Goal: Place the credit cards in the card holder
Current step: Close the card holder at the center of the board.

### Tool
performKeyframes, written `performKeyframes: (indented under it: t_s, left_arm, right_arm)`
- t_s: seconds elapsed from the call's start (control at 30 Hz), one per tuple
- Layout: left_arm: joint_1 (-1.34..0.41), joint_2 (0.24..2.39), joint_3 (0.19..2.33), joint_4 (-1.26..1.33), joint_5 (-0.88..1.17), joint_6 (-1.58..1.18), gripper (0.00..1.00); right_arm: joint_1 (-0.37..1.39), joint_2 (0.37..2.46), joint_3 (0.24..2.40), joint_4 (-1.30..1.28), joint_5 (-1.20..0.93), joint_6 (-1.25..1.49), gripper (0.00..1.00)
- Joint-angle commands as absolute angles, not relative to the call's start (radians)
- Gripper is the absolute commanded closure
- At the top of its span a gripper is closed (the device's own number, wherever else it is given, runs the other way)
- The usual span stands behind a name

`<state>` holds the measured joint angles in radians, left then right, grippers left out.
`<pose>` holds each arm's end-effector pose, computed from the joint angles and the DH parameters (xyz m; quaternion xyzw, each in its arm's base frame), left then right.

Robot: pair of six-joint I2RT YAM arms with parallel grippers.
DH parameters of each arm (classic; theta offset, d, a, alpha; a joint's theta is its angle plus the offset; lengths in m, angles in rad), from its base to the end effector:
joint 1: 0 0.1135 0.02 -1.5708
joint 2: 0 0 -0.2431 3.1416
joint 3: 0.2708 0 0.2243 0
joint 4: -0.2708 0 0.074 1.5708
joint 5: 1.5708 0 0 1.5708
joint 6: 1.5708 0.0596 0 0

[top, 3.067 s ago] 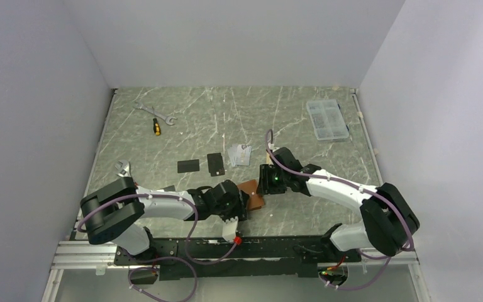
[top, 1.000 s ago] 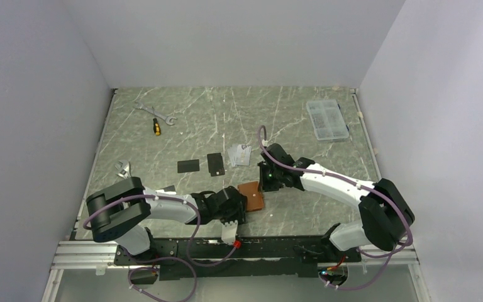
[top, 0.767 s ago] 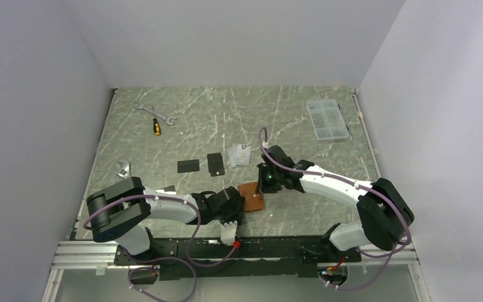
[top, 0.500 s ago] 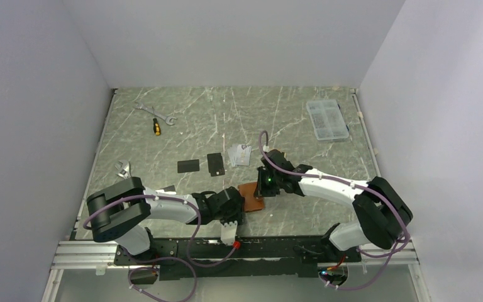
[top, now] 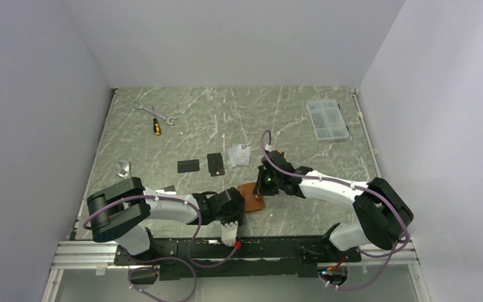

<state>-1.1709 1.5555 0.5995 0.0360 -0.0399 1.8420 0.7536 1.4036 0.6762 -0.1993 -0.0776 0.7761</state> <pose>0.1076 -0.2486 0.1084 0.9450 0.0673 0.1231 0.2956 0.1872 0.1819 0.1476 -0.0016 0.9480 0.2455 0.2027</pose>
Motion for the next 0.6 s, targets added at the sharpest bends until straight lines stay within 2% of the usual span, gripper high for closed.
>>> performKeyframes:
  t_s: [0.0,0.27,0.33,0.43,0.57]
  left_arm:
    - [-1.192,1.584,0.587,-0.122,0.012,1.820,0.82]
    - [-1.193,1.585,0.595,-0.134,0.010,1.809,0.83]
    - [-1.193,1.587,0.599,-0.141,0.008,1.804,0.83]
    - [-1.194,1.586,0.601,-0.149,0.003,1.798,0.83]
    - [-1.193,1.581,0.596,-0.154,0.003,1.792,0.84]
  right_arm:
    - [0.758,1.359,0.664,-0.133,-0.031,0.804,1.00]
    - [0.764,1.370,0.647,-0.121,-0.060,0.799,1.00]
    - [0.764,1.374,0.690,-0.187,-0.054,0.757,1.00]
    - [0.770,1.355,0.780,-0.340,0.033,0.687,0.78]
    - [0.781,1.325,0.829,-0.444,0.130,0.631,0.54]
